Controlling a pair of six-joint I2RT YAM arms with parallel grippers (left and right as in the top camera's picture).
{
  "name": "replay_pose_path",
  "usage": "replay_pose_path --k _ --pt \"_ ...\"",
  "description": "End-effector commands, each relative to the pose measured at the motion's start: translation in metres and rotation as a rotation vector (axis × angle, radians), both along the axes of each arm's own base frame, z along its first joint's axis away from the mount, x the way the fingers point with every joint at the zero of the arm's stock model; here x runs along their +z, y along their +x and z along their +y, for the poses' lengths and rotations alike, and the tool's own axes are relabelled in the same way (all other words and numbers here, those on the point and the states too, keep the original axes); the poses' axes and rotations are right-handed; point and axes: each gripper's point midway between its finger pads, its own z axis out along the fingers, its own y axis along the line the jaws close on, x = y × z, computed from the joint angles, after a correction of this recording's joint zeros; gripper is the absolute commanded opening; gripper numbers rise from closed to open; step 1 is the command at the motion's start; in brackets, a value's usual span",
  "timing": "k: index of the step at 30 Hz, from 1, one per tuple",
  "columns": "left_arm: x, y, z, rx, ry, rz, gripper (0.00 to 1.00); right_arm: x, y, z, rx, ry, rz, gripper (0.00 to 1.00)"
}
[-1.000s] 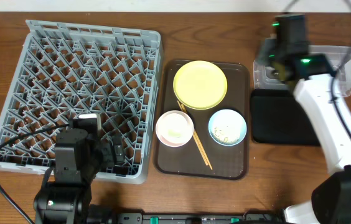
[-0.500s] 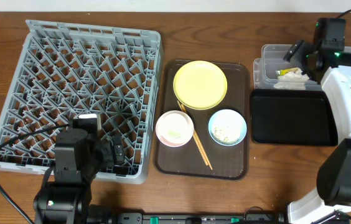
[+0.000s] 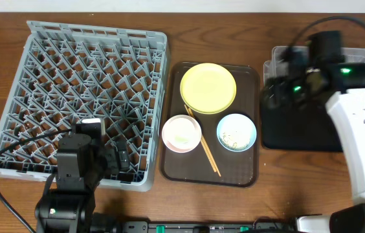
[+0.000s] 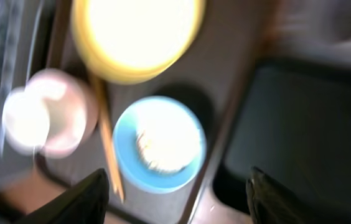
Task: Sort waste into correct bins and load items into the dishwasher
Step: 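Drop the tissue into the clear bin with the right gripper, then grasp the rim of the light-blue rice bowl with the right gripper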
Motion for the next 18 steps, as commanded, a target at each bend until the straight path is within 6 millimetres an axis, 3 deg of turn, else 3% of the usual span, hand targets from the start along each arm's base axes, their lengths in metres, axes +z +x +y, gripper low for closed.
replay_pose_path --k 1,5,6,8,10,18 --pt "0.008 0.002 0.001 0.009 -0.001 -0.019 0.96 -0.022 -0.027 0.033 0.209 -0.001 0.047 0.68" --pt "0.008 0.002 0.001 0.009 -0.001 -0.018 0.96 -0.056 -0.05 0.061 0.299 -0.009 0.093 0.63" --pt "0.008 0.002 0.001 0.009 -0.001 -0.019 0.96 -0.074 -0.059 0.075 0.352 -0.012 0.09 0.59" --pt "0.008 0.002 0.001 0.009 -0.001 -0.018 0.96 -0.089 -0.065 0.084 0.384 -0.023 0.077 0.52" --pt "0.008 0.002 0.001 0.009 -0.001 -0.018 0.96 -0.105 -0.066 0.089 0.372 -0.054 0.058 0.52" --pt "0.008 0.002 0.001 0.009 -0.001 -0.018 0.96 -0.141 -0.076 0.11 0.362 -0.058 0.001 0.47"
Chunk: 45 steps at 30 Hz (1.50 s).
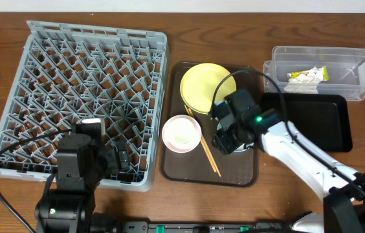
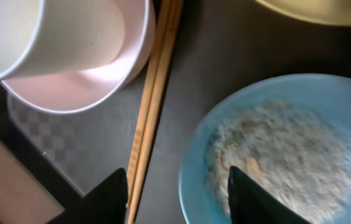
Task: Sort waste into correct bins and load items into the dishwasher
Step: 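Grasp the rim of the light-blue rice bowl with the right gripper, then tip the blue bowl over the black tray to pour out rice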
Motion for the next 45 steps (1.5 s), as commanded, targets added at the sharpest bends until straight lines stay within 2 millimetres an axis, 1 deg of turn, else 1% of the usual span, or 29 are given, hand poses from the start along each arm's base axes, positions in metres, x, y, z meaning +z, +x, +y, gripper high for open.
replay_pose_path --k 1,5,7,9,11,15,19,22,23,24,26,28,30,31,32,35,37,42,43,44,45 --pt "0.008 0.002 0.001 0.009 -0.001 -0.019 0.96 -0.018 -0.009 0.007 -0.035 0.0 0.0 0.42" --pt "0.008 0.002 0.001 0.009 -0.001 -0.019 0.96 -0.028 -0.012 0.008 -0.06 0.013 -0.005 0.36" --pt "0.008 0.002 0.001 0.009 -0.001 -0.019 0.96 -0.033 -0.012 0.004 -0.089 -0.004 -0.01 0.33" --pt "0.008 0.002 0.001 0.009 -0.001 -0.019 0.96 -0.038 -0.01 -0.003 -0.126 -0.034 -0.016 0.32" --pt "0.008 0.002 0.001 0.009 -0.001 -0.019 0.96 -0.039 -0.009 -0.007 -0.149 -0.05 -0.021 0.3" --pt "0.008 0.002 0.001 0.009 -0.001 -0.019 0.96 -0.038 -0.005 -0.008 -0.163 -0.058 -0.038 0.18" --pt "0.008 0.002 0.001 0.009 -0.001 -0.018 0.96 -0.037 -0.003 -0.007 -0.183 -0.05 -0.039 0.09" --pt "0.008 0.002 0.001 0.009 -0.001 -0.018 0.96 -0.035 -0.002 -0.006 -0.207 -0.04 -0.035 0.04" --pt "0.008 0.002 0.001 0.009 -0.001 -0.018 0.96 -0.031 -0.002 -0.003 -0.208 -0.025 -0.03 0.01" --pt "0.008 0.002 0.001 0.009 -0.001 -0.018 0.96 -0.028 -0.002 0.0 -0.203 -0.008 -0.026 0.01" --pt "0.008 0.002 0.001 0.009 -0.001 -0.018 0.96 -0.012 0.001 0.008 -0.192 0.044 -0.025 0.01" --pt "0.008 0.002 0.001 0.009 -0.001 -0.018 0.96 0.01 0.007 0.013 -0.192 0.09 -0.047 0.01" --pt "0.007 0.001 0.001 0.009 0.0 -0.015 0.96 0.036 0.016 0.016 -0.2 0.145 -0.086 0.01" --pt "0.007 0.001 0.001 0.009 0.0 -0.015 0.96 0.048 0.022 0.013 -0.216 0.162 -0.108 0.01" --pt "0.007 0.001 0.001 0.009 0.0 -0.011 0.96 0.066 0.031 0.004 -0.258 0.187 -0.141 0.01" --pt "0.005 -0.001 0.001 0.009 0.001 -0.001 0.96 0.09 0.043 -0.017 -0.347 0.243 -0.179 0.01" --pt "0.004 -0.002 0.001 0.009 0.001 0.004 0.96 0.104 0.049 -0.036 -0.399 0.3 -0.18 0.01" --pt "0.004 -0.002 0.001 0.009 0.001 0.003 0.96 0.112 0.057 -0.074 -0.501 0.424 -0.113 0.01" --pt "0.004 -0.002 0.001 0.009 0.001 0.003 0.96 0.112 0.059 -0.081 -0.521 0.446 -0.101 0.01" --pt "0.004 -0.002 0.001 0.009 0.001 0.003 0.96 0.109 0.061 -0.096 -0.567 0.482 -0.075 0.01" --pt "0.004 -0.002 0.001 0.009 0.001 0.003 0.96 0.106 0.061 -0.103 -0.588 0.498 -0.06 0.01"
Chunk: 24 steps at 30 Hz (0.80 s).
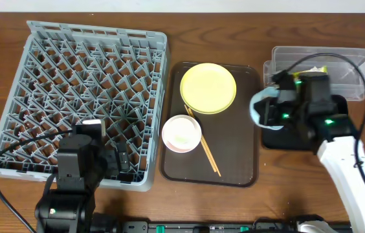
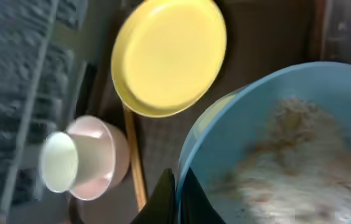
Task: Sort waste into correct bins and load items into the dishwasher
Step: 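Tip the blue bowl over the black tray to pour out rice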
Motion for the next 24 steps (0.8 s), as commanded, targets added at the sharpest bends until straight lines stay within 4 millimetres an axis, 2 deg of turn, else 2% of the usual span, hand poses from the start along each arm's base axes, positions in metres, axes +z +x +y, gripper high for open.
replay_pose_path --k 1,9,14,24 --pt "0.008 0.002 0.001 0.009 0.0 -0.017 0.96 0.001 -0.002 -0.016 -0.025 0.189 0.055 0.01" --pt "0.008 0.002 0.001 0.009 0.0 -0.017 0.96 -0.029 -0.011 -0.048 -0.109 0.395 0.165 0.01" --pt "0.008 0.002 0.001 0.009 0.0 -0.017 0.96 -0.025 -0.011 -0.057 -0.093 0.551 0.148 0.01" --pt "0.008 0.002 0.001 0.009 0.0 -0.017 0.96 -0.02 -0.003 -0.088 -0.136 0.788 0.123 0.01"
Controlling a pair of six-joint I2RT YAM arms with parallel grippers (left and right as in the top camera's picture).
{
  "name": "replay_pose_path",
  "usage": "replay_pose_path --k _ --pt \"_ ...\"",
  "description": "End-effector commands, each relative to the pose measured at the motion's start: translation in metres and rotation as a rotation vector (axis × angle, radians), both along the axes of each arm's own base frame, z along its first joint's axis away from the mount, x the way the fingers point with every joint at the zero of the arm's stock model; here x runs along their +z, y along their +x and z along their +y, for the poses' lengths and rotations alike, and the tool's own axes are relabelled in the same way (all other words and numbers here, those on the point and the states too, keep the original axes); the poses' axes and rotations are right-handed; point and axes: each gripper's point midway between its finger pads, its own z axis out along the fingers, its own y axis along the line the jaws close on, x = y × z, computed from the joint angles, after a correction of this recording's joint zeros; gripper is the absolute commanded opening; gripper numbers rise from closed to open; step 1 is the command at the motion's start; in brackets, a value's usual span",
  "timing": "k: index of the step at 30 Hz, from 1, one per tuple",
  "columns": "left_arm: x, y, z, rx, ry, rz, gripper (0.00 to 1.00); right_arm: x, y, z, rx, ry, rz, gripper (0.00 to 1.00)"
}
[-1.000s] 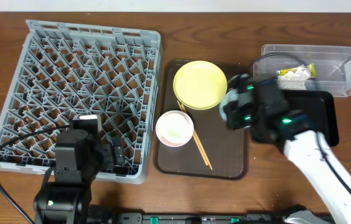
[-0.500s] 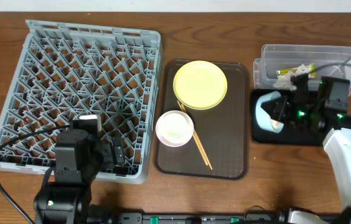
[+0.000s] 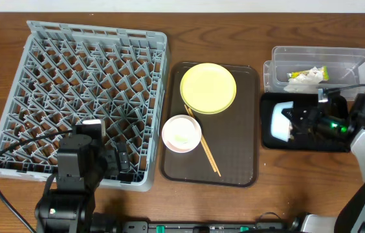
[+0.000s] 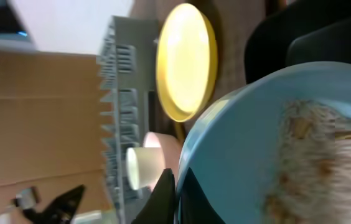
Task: Sort waste into correct bins and load items into the dishwasher
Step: 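Tip the blue bowl over the black tray to pour out rice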
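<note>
My right gripper (image 4: 174, 174) is shut on the rim of the blue bowl (image 4: 275, 143), which has crumbly food residue inside. Overhead, the bowl (image 3: 279, 123) is tipped on its side over the black bin (image 3: 312, 144), held by the right gripper (image 3: 297, 123). On the brown tray (image 3: 234, 162) lie a yellow plate (image 3: 208, 87), a pink bowl with a white cup in it (image 3: 182, 133) and chopsticks (image 3: 203, 147). The grey dish rack (image 3: 85, 84) stands at the left. My left gripper (image 3: 121, 158) hangs over the rack's front edge; its jaws are unclear.
A clear plastic bin (image 3: 321, 65) holding a crumpled wrapper (image 3: 307, 76) stands behind the black bin at the back right. The left arm's body covers the rack's front corner. Bare wooden table lies between the rack and the tray.
The right gripper has moved right with the blue bowl, from the black bin's left edge to over its middle. The bowl is now tipped on its side. The left arm is unchanged.
The right gripper was open over the bins, with the blue bowl on the tray. Then it was down at the bowl's rim on the tray. Later it held the bowl at the black bin's edge, and now tilts it over that bin.
</note>
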Motion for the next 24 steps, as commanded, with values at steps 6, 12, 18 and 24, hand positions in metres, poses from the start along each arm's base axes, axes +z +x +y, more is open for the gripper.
replay_pose_path --k 6,12,18,24 --pt "0.008 0.002 0.001 0.009 0.0 -0.017 0.96 0.019 0.002 -0.039 -0.071 0.292 -0.103 0.01" --pt "0.008 0.002 0.001 0.009 0.0 -0.017 0.96 0.015 0.0 -0.083 -0.18 0.38 -0.142 0.01" --pt "0.008 0.002 0.001 0.009 -0.001 -0.017 0.96 0.016 0.0 -0.108 -0.236 0.361 -0.174 0.01" --pt "0.008 0.002 0.001 0.009 0.0 -0.017 0.96 0.019 0.005 -0.098 -0.202 0.363 -0.169 0.01"
